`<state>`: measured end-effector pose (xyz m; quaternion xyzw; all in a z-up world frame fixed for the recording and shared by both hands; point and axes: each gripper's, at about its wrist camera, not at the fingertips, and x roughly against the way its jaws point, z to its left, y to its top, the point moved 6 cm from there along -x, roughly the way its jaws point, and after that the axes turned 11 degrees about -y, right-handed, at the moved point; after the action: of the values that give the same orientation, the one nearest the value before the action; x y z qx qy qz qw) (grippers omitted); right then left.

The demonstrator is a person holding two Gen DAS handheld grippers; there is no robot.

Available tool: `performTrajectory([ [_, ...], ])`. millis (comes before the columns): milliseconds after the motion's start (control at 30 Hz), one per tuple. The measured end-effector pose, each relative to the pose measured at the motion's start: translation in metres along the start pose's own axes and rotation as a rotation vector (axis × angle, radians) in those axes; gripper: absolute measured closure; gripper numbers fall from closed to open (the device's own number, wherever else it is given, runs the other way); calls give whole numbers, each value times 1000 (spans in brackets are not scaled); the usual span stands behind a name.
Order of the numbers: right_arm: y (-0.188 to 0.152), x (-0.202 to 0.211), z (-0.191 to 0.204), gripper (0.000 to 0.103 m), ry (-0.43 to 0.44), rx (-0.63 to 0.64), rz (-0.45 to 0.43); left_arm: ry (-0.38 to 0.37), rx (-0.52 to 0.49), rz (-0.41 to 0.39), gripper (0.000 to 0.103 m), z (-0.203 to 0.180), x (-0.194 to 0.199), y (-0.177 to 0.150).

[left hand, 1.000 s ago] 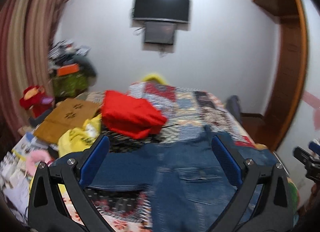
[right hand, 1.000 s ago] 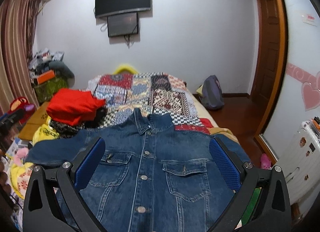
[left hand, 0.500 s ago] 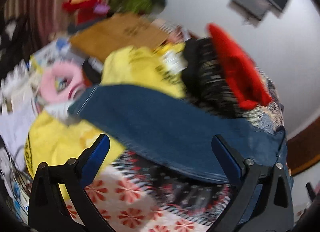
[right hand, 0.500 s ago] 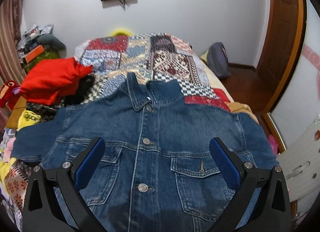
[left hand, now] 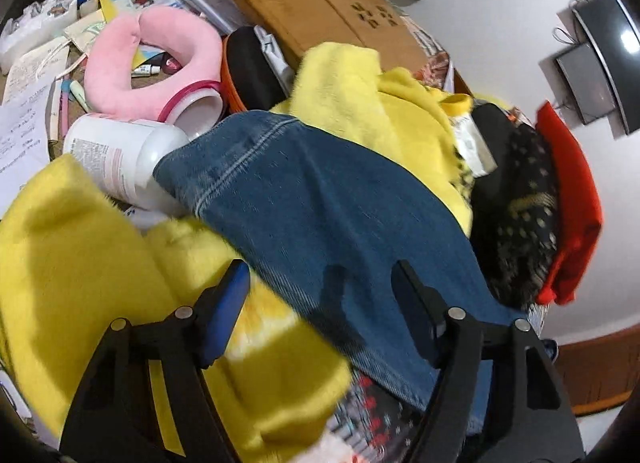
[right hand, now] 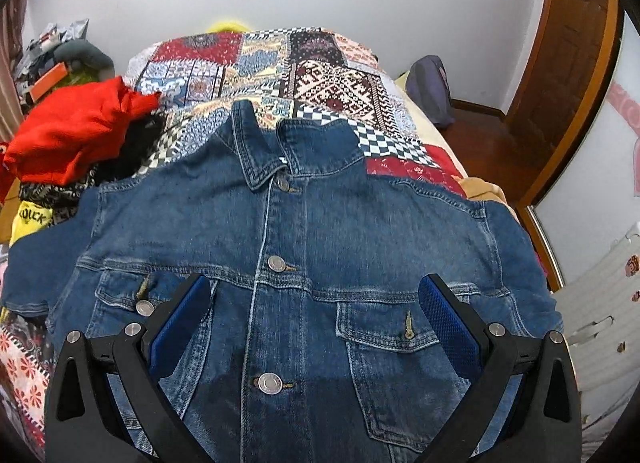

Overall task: Fold large clothes
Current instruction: 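Grasp the denim jacket sleeve with the left tool and lift it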

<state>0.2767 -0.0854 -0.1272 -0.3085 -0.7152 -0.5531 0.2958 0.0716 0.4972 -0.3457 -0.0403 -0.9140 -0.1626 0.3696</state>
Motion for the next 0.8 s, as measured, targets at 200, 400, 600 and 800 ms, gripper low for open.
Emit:
performTrajectory([
  [200,3,8,-1,0,-12,6,-29,82,47,-25,36,18,-24,20],
  [400,8,23,-10,0,-10,-9,-70,207,-49,-80,74,3,-22,33],
  [600,7,34,-26,0,-7,-45,-95,324,-289,-167,97,-53,11,33],
  [800,6,40,-48,0,-13,-91,-116,209,-501,-282,98,-161,63,14],
])
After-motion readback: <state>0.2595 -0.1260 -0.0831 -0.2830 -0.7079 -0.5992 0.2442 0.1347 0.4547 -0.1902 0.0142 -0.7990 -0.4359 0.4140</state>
